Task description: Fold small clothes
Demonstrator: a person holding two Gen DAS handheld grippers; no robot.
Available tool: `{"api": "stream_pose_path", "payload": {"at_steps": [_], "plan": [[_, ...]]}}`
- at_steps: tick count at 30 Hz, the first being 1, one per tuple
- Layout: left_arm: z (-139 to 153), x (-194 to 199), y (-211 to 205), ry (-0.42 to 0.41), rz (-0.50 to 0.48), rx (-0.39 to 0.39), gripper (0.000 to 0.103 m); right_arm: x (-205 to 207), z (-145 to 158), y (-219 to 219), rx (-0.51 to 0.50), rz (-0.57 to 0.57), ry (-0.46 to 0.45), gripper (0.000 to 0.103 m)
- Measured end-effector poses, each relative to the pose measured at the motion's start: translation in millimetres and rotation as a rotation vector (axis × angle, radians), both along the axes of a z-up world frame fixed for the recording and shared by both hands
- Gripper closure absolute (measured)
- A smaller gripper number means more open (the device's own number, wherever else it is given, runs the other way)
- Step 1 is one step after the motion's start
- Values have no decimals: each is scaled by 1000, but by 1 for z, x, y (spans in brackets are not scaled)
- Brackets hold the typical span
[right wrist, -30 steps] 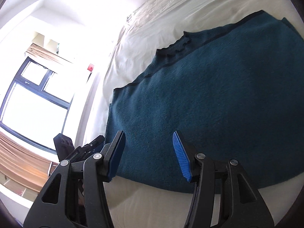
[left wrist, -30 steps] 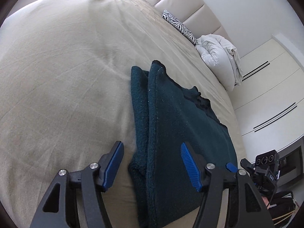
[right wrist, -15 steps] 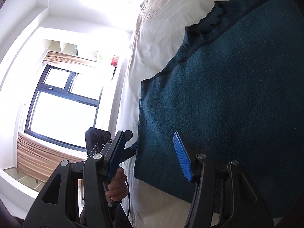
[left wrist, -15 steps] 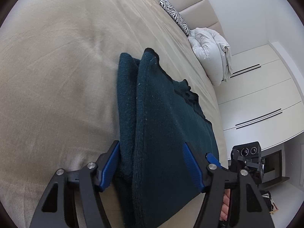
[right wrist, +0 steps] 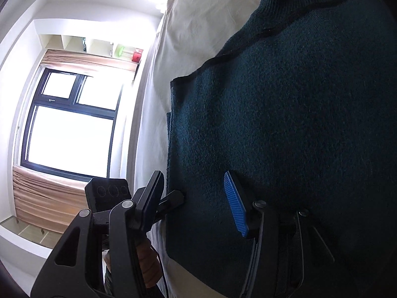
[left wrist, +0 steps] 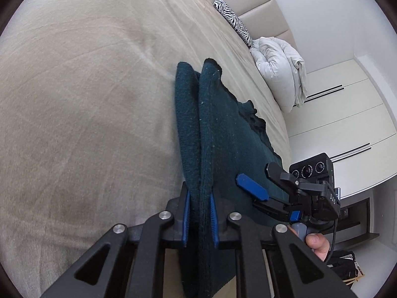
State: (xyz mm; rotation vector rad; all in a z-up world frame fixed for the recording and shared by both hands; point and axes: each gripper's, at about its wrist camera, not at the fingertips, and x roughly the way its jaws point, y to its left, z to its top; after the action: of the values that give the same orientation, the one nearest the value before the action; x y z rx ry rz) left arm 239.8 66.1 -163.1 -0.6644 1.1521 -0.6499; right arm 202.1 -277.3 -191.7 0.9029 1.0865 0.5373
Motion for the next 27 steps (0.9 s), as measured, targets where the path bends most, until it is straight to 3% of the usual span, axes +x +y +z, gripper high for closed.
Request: {"api": "stream_pose_path", "payload": {"at_steps": [7, 10, 14, 17, 22, 27], "plan": [[2, -4, 4, -20, 19, -11, 89, 0, -7, -12, 25, -13, 18, 68], [8, -5, 6, -31, 19, -16, 89, 1, -6, -18, 52, -30, 9, 65], [22, -6, 0, -55, 15, 10, 89, 1, 3, -39, 93, -81, -9, 51], [41, -6, -14, -84, -2, 37, 90, -6, 7, -60, 115, -106, -9, 50], [81, -10, -64, -159, -82, 99, 90, -11, 5, -108, 178, -144, 9, 49], [106, -18, -154, -231, -197, 167, 90, -16, -1, -152, 283, -148, 4, 48]]}}
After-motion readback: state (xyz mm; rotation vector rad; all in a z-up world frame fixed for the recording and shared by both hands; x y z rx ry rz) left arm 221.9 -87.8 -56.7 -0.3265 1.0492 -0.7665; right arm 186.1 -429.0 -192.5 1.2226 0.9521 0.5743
